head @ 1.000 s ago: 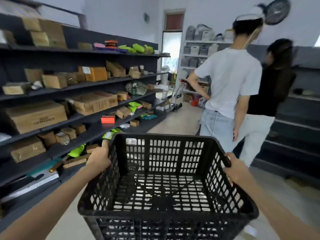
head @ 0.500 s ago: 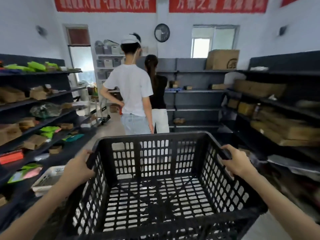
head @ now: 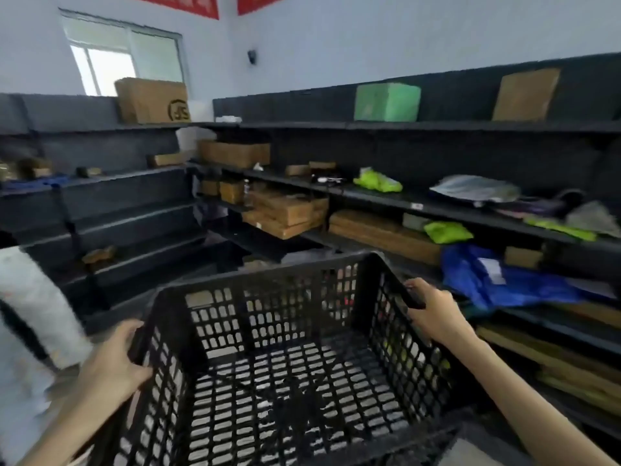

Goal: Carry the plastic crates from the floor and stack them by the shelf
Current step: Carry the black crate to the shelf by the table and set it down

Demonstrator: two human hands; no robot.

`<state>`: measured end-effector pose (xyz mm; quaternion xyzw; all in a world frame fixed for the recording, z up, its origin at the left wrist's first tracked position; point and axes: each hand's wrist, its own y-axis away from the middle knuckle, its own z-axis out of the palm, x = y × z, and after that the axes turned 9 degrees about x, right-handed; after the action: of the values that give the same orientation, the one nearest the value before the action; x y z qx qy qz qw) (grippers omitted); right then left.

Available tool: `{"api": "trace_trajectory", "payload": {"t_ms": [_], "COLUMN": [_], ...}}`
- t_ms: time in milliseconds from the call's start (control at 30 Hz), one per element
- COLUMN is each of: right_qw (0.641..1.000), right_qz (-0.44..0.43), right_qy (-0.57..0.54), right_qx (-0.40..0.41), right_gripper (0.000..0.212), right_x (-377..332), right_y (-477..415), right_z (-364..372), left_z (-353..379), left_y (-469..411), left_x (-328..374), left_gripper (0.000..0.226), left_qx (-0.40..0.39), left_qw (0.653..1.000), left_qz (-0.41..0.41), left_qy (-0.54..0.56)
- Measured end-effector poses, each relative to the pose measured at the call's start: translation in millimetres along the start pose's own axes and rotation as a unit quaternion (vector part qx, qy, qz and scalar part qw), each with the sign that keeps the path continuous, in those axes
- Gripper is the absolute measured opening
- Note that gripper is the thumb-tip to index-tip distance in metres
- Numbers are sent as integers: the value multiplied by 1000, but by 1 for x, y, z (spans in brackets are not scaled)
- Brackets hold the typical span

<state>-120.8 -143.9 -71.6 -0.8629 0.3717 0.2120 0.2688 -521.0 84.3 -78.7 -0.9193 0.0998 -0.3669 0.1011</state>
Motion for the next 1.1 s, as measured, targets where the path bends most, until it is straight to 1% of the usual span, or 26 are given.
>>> {"api": "trace_trajectory", "payload": {"t_ms": [67,100,200,300,433,567,700,800,933,1000,1100], "right_qw": [998,996,984,968,939,901,876,868,866,865,862], "right_qz": [50,75,156,210,292,372,416,433,445,452,461], "right_qy": [13,26,46,72,79,89,87,91,89,100,104], "right_qx": [33,44,78,121,164,204,228,227,208,190,183], "right_gripper": [49,53,66,66,64,66,67,71,69,69,67], "right_x": [36,53,97,135,179,231,285,343,432,470,522], "right_y": [5,8,26,54,100,151,190,207,206,203,200], "right_z": [-17,-25,-46,-62,-81,-91,-100,-106,-111,-103,-76], "left_z": [41,60,123,175,234,302,368,423,498,537,584], "left_y": [-13,-17,-41,-48,-23,21,75,117,166,184,203], "left_x": [38,56,90,130,189,234,271,294,316,319,313], "left_gripper": [64,65,80,86,85,86,85,86,89,91,89], "left_qx": [-42,-63,-130,-170,-201,-244,-288,-327,-361,-367,-367], "left_qw": [999,997,987,971,940,913,880,864,858,862,859], "left_qz": [20,30,93,165,275,327,378,381,362,344,343], "left_qy": [27,32,35,20,-3,-14,-14,-36,-56,-70,-99]}}
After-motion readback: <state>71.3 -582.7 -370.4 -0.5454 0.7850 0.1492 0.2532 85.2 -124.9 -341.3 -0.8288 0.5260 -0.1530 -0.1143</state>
